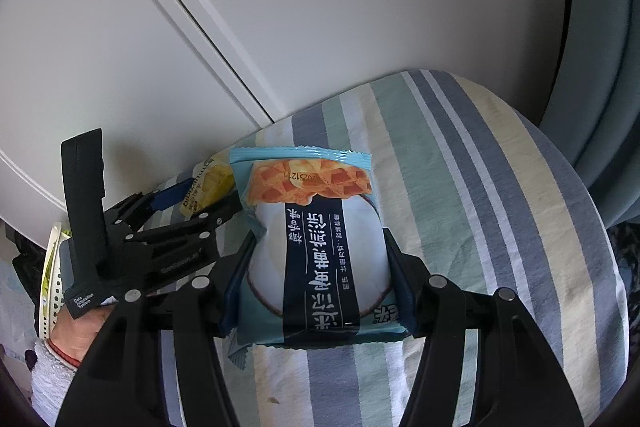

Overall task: Organize snacks
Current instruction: 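Grasp the yellow bibizan packet with the left gripper while the right holds the pouch, then carry the yellow packet over the basket and open the left gripper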

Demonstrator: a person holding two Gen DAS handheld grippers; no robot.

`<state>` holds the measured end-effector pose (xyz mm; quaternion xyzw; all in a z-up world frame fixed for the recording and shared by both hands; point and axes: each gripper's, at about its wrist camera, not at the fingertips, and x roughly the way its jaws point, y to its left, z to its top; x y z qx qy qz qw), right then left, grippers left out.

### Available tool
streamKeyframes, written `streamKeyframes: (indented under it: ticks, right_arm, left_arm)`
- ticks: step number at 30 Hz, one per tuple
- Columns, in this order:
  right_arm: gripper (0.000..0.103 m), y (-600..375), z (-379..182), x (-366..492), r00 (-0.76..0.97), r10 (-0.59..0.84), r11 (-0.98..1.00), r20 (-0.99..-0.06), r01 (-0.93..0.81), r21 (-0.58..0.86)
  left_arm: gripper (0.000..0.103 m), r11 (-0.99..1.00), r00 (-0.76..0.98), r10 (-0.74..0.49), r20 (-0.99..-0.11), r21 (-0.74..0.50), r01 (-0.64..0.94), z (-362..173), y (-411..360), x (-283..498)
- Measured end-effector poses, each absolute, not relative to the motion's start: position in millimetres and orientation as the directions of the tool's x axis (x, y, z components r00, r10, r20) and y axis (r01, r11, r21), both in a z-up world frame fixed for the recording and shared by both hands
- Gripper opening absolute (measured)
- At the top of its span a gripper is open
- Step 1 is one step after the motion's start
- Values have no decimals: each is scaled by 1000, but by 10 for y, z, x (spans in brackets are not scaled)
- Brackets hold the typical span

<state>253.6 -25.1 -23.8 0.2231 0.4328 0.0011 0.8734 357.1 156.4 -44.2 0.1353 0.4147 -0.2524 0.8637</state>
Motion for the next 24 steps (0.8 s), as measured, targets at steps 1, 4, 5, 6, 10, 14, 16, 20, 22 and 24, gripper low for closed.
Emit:
streamKeyframes:
  ticks: [1,4,5,6,10,14,16,20,22,24]
  right_arm:
    - [59,-244,-234,2535,626,196,901,-755,189,390]
    - [59,-235,-226,2528,628,200,901,-752,183,392]
    - [59,-238,-225,2526,629,201,901,-751,183,394]
    - [59,-243,-231,2530,629,201,901,-751,182,394]
    - [59,-264,-236,2533,630,203,898,-749,185,399]
    - [59,-278,-228,2528,635,215,894,-742,178,412]
    - [59,-277,-225,2527,636,222,892,-739,173,417]
    - [59,-250,-215,2527,637,229,892,-736,165,421]
    - [59,-234,-206,2528,640,230,892,-733,164,422]
    - [59,-226,-201,2531,641,237,889,-730,159,429]
  left_arm:
    - [70,837,536,-321,-781,31,546,-438,1557,3559]
    - [49,855,551,-310,-775,26,517,-391,1620,3534]
    - [48,860,550,-309,-776,19,510,-382,1641,3534]
    - [48,864,545,-316,-777,3,504,-330,1765,3506]
    - [47,867,550,-312,-774,4,498,-325,1811,3389]
    - [47,874,559,-321,-765,-11,486,-296,1863,3235]
    - [47,876,570,-326,-754,-14,481,-238,1895,3121]
    - [47,879,592,-321,-739,1,477,-74,2003,2902]
    - [47,882,607,-311,-731,15,471,3,2010,2814]
    - [47,888,623,-306,-720,20,459,105,2057,2706]
